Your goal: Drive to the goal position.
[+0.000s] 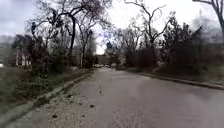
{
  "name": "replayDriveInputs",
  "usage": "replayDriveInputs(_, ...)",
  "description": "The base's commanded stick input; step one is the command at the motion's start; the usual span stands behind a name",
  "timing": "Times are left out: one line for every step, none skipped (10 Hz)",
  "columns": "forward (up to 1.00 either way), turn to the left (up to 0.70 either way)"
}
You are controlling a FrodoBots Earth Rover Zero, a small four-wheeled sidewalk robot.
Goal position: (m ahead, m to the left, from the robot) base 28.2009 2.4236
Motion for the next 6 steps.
replayDriveInputs(0.70,0.00)
replayDriveInputs(0.70,0.00)
replayDriveInputs(0.70,0.00)
replayDriveInputs(0.70,0.00)
replayDriveInputs(0.70,0.00)
replayDriveInputs(0.70,0.00)
